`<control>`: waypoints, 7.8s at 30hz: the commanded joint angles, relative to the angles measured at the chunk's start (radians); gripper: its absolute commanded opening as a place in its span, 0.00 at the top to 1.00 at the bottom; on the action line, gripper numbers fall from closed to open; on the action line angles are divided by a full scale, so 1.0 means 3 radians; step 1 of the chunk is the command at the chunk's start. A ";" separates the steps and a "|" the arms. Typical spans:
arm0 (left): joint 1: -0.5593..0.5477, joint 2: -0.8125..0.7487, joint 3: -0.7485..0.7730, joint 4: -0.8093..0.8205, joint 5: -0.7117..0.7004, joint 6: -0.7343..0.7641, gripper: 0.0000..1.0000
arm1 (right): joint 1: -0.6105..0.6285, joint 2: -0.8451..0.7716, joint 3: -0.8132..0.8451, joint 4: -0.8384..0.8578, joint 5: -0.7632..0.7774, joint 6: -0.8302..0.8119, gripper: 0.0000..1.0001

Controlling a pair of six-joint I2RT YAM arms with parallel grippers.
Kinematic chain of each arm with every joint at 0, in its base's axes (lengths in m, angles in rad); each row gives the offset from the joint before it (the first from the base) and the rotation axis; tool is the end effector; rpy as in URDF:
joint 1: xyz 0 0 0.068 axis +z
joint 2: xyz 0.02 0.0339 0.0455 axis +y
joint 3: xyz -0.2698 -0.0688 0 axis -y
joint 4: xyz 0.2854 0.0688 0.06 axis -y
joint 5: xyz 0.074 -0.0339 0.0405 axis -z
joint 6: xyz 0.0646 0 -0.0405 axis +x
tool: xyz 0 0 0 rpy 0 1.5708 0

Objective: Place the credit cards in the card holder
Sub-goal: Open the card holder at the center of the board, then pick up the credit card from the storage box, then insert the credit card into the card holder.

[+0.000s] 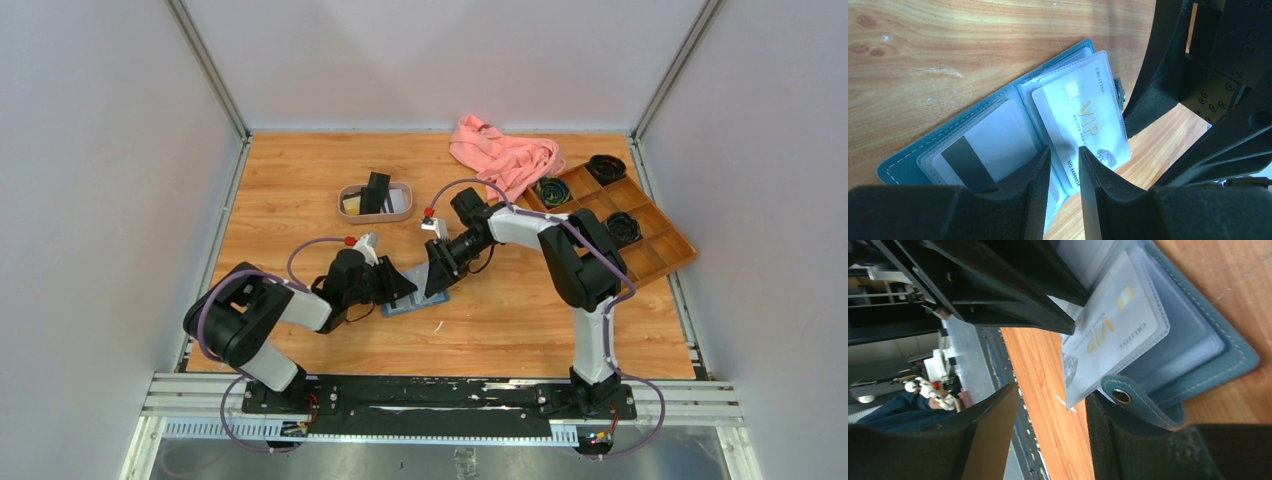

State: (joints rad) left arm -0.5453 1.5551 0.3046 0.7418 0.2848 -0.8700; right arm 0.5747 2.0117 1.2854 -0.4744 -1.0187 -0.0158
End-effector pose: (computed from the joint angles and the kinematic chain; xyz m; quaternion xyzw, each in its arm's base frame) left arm 0.2311 -0.1614 0.0650 -0.0670 0.8539 -0.4189 0.3014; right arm 0.3288 0.2785 0.1122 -0.3355 0.7949 0.5050 0.0222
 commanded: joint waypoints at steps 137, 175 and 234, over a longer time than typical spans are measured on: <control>0.1966 0.3382 0.6182 -0.4201 0.2788 0.2726 0.43 | -0.0701 -0.0908 0.0192 -0.1009 0.0008 -0.1974 0.48; 0.1962 0.3162 0.5686 -0.2738 0.3187 0.1613 1.00 | -0.0703 -0.0900 0.0204 -0.1039 0.0028 -0.1989 0.48; 0.0058 -0.3275 -0.0125 -0.0866 0.0179 0.0137 1.00 | -0.0867 -0.2608 -0.1527 0.1014 -0.1204 -0.0544 0.16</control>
State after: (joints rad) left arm -0.4679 0.5999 0.3370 0.3481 0.4622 -0.7704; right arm 0.3283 1.2175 0.8597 -0.2741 -1.3079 -0.2810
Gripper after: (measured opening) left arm 0.007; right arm 0.839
